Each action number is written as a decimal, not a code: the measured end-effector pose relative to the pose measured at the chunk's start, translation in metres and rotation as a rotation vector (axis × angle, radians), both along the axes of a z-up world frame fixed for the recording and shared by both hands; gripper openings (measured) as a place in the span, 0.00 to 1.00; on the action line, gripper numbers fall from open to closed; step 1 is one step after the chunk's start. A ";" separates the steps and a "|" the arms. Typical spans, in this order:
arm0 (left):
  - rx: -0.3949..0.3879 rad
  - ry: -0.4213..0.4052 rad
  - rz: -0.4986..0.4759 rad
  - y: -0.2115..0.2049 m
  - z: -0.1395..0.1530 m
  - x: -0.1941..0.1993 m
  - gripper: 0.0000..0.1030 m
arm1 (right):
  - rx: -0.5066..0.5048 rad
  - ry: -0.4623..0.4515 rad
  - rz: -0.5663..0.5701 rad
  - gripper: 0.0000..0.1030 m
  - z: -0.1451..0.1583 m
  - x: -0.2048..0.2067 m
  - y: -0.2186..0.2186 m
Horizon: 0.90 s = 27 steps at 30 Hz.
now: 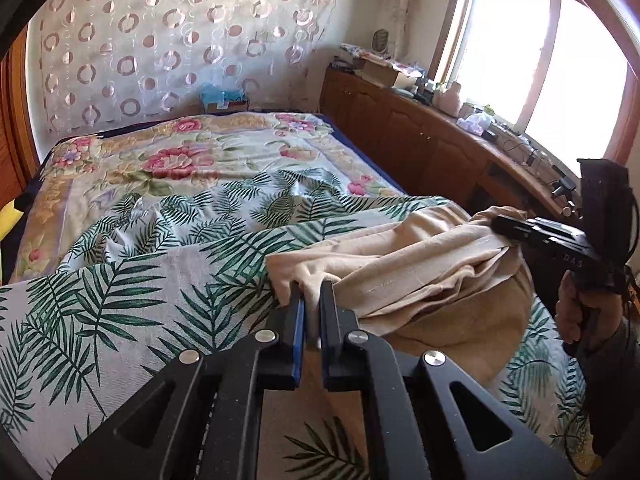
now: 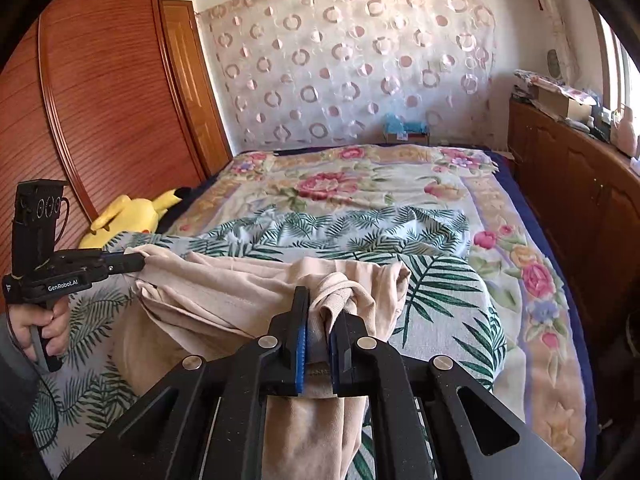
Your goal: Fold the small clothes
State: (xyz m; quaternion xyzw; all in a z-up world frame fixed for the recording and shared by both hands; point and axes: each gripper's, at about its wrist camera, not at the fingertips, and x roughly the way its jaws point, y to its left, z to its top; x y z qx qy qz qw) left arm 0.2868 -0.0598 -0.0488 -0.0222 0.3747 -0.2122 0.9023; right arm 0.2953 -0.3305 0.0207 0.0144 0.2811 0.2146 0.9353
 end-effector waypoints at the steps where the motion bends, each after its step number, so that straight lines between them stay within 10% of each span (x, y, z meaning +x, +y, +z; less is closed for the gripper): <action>1: 0.007 0.003 0.003 0.000 -0.001 0.001 0.07 | -0.006 0.004 -0.012 0.21 0.003 -0.001 0.001; 4: 0.014 0.015 0.014 0.005 -0.003 0.002 0.17 | -0.010 -0.021 -0.057 0.51 0.016 -0.006 -0.007; 11: 0.007 0.030 -0.011 0.030 -0.002 -0.014 0.78 | -0.069 -0.042 -0.057 0.53 0.029 -0.037 -0.024; 23: 0.076 0.076 -0.115 -0.015 -0.021 0.018 0.78 | -0.149 0.028 0.060 0.53 0.036 -0.036 -0.008; 27: 0.120 0.019 -0.098 -0.026 -0.012 0.033 0.78 | -0.117 0.016 0.083 0.07 0.051 -0.011 -0.004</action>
